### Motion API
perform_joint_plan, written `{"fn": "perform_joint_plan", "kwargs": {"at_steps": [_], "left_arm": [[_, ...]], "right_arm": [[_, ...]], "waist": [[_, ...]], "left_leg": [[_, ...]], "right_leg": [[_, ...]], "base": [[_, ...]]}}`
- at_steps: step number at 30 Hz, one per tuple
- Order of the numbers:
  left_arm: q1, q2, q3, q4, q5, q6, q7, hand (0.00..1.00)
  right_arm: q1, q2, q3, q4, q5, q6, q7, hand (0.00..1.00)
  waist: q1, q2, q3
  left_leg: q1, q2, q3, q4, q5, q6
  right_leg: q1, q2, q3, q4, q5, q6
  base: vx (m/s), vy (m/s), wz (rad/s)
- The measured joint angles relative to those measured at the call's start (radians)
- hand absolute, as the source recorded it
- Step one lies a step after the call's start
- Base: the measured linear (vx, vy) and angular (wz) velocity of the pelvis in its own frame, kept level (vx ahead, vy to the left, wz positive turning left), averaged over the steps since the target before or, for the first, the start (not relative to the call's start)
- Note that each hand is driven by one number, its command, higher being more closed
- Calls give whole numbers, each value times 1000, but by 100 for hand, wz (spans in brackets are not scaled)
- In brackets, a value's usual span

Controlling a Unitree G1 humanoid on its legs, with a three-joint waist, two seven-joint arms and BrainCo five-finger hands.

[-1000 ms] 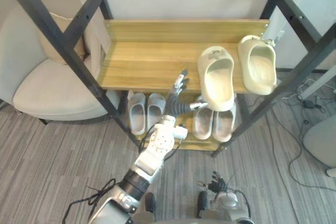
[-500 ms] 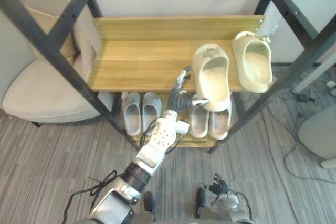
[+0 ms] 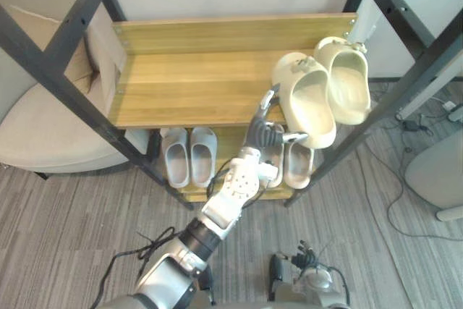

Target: Organize the slippers on the shoe rack

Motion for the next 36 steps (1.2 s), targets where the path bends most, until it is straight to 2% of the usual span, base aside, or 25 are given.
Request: {"fn": "perform_joint_plan", "kwargs": {"at_steps": [7,12,25,31,36], "left_arm": [[-73,-3,23,38,0,0,19,0],[-82,3,88,41,-1,1,26,0],[-82,45,133,6,-11,1,57,0],[-52,50,105,-143,-64,-25,43,0],[55,58,-29,-261,-160,-65,-42,0]], "right_arm": [[4,1,-5,-2,0,1,-1,0],[5,20,-13,-13,0,1,-1,0],[13,37,-31,-31,-1,1,-1,0],[4,34,-16,-4,-1,1,0,0],[-20,19,12,53,-1,2,9,0]], "waist": [[-6,5,-3],[-6,5,-3],[-5,10,-6],[5,16,-10],[21,35,-25]], "left_leg": [[3,0,14,0,2,-1],[1,-1,21,0,2,-1],[3,-4,17,0,2,-1],[14,-10,-7,0,4,2],[15,-14,-32,0,7,7]], "right_leg": [[-2,0,8,0,3,1],[-9,0,15,0,4,1],[-7,-2,20,0,7,1],[14,-5,7,0,6,2],[27,-9,-8,0,3,5]], "base": [[28,5,-5],[8,1,-3],[1,0,0],[-8,4,8],[-13,7,11]]}}
